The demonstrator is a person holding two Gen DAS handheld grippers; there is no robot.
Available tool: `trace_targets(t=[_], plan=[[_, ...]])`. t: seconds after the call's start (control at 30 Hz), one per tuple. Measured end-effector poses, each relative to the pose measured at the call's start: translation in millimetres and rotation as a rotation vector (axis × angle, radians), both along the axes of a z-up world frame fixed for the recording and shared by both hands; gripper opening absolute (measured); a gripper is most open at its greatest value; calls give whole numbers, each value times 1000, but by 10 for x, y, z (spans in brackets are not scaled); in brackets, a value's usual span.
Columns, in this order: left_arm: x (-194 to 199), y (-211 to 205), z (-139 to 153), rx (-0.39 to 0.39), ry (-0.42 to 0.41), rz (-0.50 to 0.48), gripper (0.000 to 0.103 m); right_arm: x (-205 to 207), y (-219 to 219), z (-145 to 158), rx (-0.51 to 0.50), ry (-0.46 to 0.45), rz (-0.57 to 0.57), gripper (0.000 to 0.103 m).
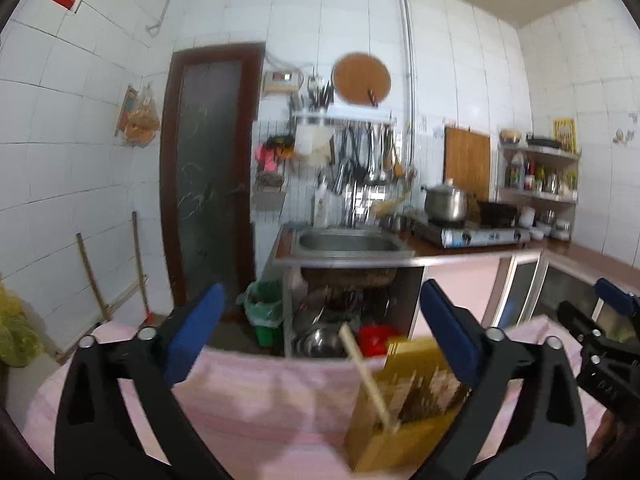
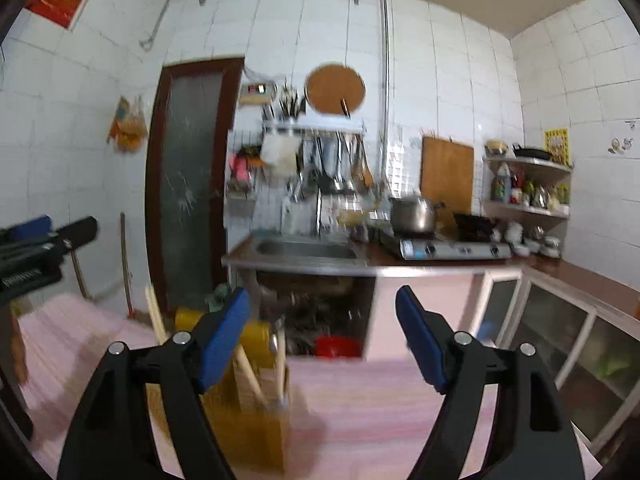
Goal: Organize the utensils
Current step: 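Grasp the last chopstick with the right tool while the left tool grasps the green frog fork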
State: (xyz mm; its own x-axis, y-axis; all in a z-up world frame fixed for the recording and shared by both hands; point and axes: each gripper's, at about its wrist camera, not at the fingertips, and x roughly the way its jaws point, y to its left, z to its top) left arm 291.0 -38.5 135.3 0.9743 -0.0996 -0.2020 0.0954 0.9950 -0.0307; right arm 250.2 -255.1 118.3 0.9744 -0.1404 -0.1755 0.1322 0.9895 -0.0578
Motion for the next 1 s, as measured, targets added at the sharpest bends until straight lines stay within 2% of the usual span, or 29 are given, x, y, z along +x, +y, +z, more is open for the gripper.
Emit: trace_targets(t=[0.17,0.33,0.47,0.63,0.7,0.73,0.9,1.0], plan=[[-245,145,-328,27,163,-1,98,-230,82,-445,34,186,-1,77],[-424,240,-919,62,327,8,98,-324,317,-1066,52,395,30,77],[-483,294,-1365,77,440,16,98,-296,465,-1355,30,487,43,77],[-447,296,-1652,94,504,23,98,-169,553,-1544,13,579,49,75],[-411,282,-1710,93,534,19,98,-124,603,-1611,0,615,42,65],[-405,280,-1756,90,551,13,98,-109,618,-1650,1,629,43,54],[-393,201,-1862,142,586,-13,98,-21,581,-1703,46,683,46,48],[-414,183,-1827,136,586,-24,98,36,625,-1701,43,697,56,29]])
